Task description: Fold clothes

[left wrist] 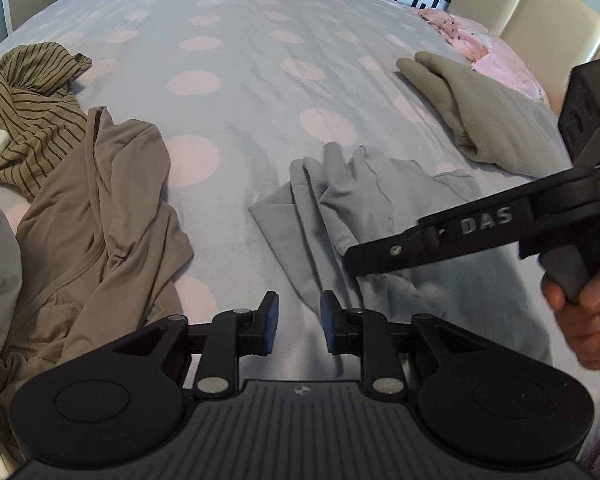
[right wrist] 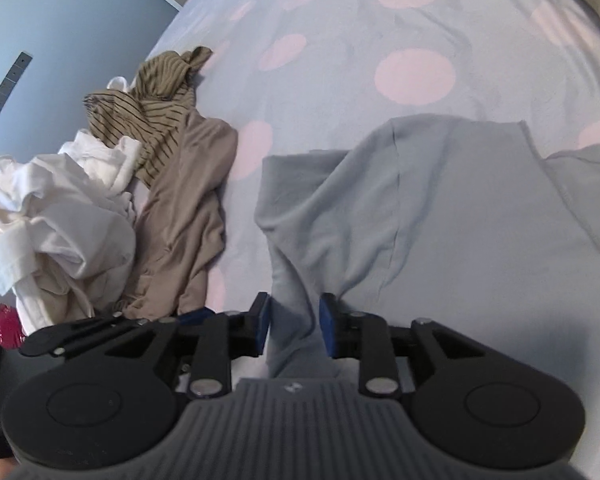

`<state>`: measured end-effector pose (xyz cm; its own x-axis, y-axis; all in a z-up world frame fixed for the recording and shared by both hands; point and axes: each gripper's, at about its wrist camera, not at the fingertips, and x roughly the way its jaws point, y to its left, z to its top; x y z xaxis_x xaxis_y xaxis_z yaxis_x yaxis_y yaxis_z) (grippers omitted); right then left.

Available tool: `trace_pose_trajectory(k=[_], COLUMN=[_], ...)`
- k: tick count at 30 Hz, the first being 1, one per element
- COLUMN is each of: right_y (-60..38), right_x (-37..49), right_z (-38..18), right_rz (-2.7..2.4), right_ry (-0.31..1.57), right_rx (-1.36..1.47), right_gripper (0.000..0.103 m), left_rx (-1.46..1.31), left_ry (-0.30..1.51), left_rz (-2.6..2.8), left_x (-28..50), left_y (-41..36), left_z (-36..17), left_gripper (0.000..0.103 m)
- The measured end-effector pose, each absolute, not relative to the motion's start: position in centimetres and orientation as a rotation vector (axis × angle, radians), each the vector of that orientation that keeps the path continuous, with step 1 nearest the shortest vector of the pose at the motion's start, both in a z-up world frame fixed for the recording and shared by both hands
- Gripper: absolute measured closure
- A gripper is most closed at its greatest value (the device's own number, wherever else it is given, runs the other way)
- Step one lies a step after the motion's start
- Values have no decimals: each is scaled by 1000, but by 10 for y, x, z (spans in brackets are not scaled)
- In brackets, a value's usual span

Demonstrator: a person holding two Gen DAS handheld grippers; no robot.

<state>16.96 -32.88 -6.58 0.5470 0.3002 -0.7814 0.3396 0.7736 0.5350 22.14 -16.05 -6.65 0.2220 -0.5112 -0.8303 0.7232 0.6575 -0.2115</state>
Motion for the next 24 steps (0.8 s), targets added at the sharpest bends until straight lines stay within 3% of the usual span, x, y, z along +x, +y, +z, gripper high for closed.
trace_pose_trajectory(k=[3,8,12,20,22,24], right_y=[-335,-348,-347,-314,-303,-290], right_x=[154,110,64,-14,-26,-34], right_z=[-45,-14,-8,-20,-25,-33], right_rz=[-39,-70,-103,-110,-115,-132], right_ry=[978,929,928,961,965,974], right_rx=[672,583,494,319,274,215], right_gripper=[68,64,62,55,49,49], left_rx=[211,188,225,308,319,322], left_ry=[1031,1034,1056,1088,1079,1083], left_rz=[-905,-995,-1036,-1066,-1066,-1073], left_x=[211,181,156,131,129,130], left_y=[-158,-155,-156,-157,-157,-157], left_z=[-57,-50,-58,-83,-86,-88], left_gripper=[79,64,64,71,73,83])
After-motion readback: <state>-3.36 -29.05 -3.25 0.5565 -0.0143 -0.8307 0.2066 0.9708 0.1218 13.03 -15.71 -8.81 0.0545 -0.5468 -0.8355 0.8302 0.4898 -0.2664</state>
